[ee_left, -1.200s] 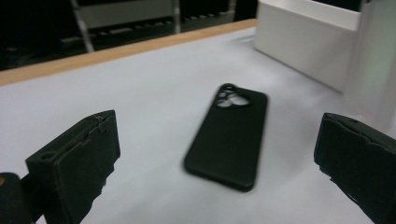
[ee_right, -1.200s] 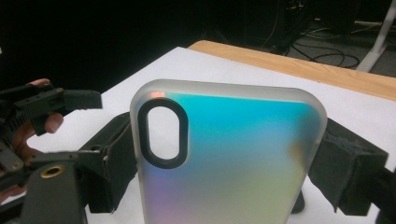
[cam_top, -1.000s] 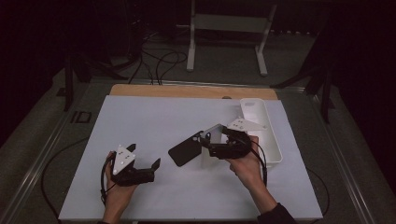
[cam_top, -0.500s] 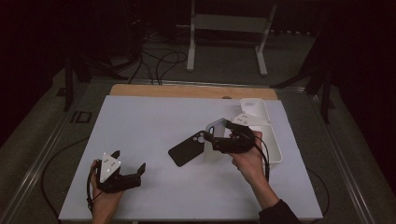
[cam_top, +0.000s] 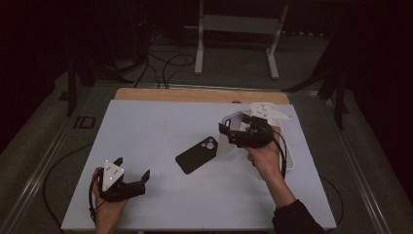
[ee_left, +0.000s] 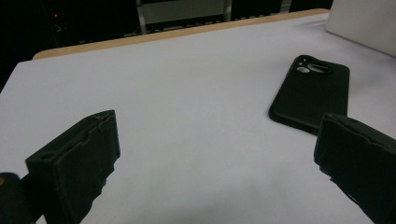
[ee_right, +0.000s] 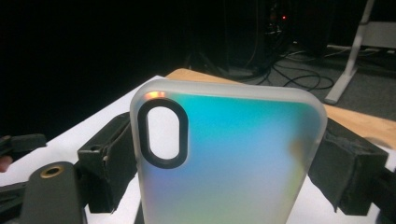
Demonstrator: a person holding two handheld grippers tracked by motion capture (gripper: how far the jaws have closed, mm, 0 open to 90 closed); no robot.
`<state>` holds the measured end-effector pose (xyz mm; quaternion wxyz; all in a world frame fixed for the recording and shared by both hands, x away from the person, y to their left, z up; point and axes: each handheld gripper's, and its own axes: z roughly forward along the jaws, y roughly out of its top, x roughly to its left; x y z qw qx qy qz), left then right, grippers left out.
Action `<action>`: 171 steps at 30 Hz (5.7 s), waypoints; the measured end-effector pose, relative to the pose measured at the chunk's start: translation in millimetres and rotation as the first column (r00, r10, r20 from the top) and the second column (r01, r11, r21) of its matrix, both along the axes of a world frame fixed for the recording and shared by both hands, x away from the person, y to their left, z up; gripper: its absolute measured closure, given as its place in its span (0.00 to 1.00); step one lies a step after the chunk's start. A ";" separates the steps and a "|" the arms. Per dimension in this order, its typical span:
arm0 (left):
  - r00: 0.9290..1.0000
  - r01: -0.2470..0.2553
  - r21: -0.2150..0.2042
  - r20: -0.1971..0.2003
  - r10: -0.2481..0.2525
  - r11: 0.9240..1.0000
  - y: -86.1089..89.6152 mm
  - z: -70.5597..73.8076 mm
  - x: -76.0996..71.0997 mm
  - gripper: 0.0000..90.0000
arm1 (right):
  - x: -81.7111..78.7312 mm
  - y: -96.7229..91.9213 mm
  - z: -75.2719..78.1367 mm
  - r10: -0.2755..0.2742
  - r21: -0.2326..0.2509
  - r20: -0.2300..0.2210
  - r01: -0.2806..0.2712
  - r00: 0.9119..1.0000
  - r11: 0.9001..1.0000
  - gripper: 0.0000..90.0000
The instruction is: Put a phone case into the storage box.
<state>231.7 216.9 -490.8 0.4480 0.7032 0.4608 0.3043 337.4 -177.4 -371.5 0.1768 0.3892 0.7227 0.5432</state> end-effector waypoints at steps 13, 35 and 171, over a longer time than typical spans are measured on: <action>1.000 0.003 0.001 -0.004 -0.003 1.000 -1.8 -1.1 -0.5 0.01 | 20.6 -0.5 12.3 -0.030 -0.028 0.036 0.031 0.999 0.999 0.18; 1.000 0.005 -0.004 -0.006 -0.005 1.000 -2.5 -1.1 -1.5 0.01 | 54.3 -13.6 24.8 -0.121 -0.061 0.046 0.123 0.992 0.990 0.18; 1.000 0.008 -0.018 0.006 -0.008 1.000 -1.9 0.0 -4.8 0.01 | 158.0 -82.9 -73.2 -0.525 -0.343 -0.113 0.463 0.844 0.817 0.18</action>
